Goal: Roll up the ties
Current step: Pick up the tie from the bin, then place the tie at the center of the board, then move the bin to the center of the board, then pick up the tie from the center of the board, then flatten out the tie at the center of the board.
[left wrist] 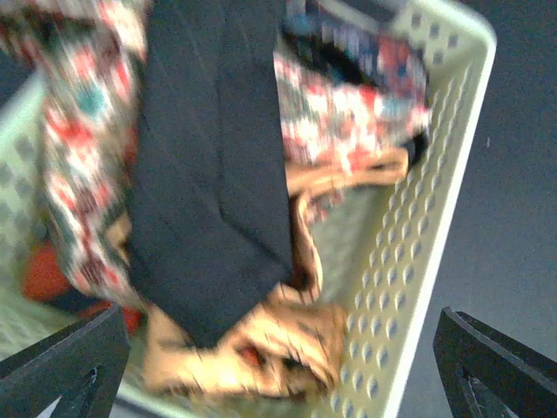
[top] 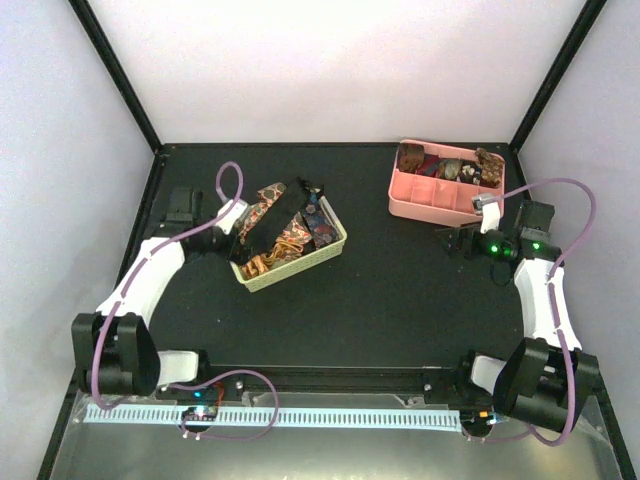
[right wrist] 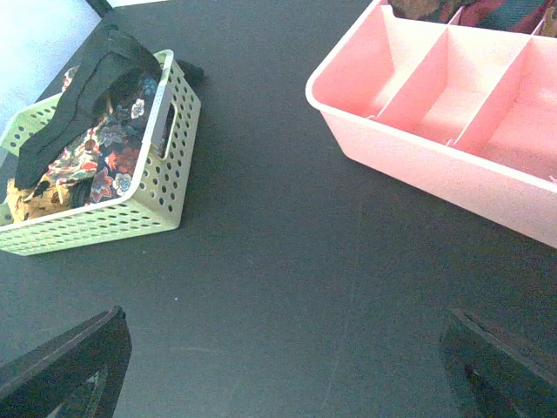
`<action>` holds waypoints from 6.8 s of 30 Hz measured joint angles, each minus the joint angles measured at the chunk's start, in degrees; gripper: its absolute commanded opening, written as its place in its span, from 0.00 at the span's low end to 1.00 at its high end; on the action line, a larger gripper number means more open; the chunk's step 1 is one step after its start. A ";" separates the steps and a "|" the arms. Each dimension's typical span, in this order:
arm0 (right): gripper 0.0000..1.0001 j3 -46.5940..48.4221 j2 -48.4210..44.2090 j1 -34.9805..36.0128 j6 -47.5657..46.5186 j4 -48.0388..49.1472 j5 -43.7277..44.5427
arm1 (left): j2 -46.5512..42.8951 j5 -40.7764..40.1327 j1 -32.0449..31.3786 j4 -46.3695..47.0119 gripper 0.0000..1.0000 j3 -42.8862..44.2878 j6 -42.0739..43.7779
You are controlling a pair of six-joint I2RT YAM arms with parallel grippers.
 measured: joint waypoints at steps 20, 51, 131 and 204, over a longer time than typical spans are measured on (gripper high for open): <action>1.00 2.08 -6.32 0.00 0.02 -2.14 2.43 | 37.31 4.37 -5.25 -1.29 0.99 47.58 -0.31; 1.00 -0.20 -8.17 0.00 -0.09 -0.96 2.80 | 49.66 -0.31 -14.62 -7.78 0.68 56.96 1.11; 0.86 1.20 0.35 24.17 -10.91 -4.85 9.25 | 39.60 -2.12 -19.17 -3.39 0.95 29.44 5.27; 0.02 -13.88 -10.25 31.87 -11.85 4.22 43.47 | 31.91 -9.25 -36.41 4.96 0.83 18.27 12.00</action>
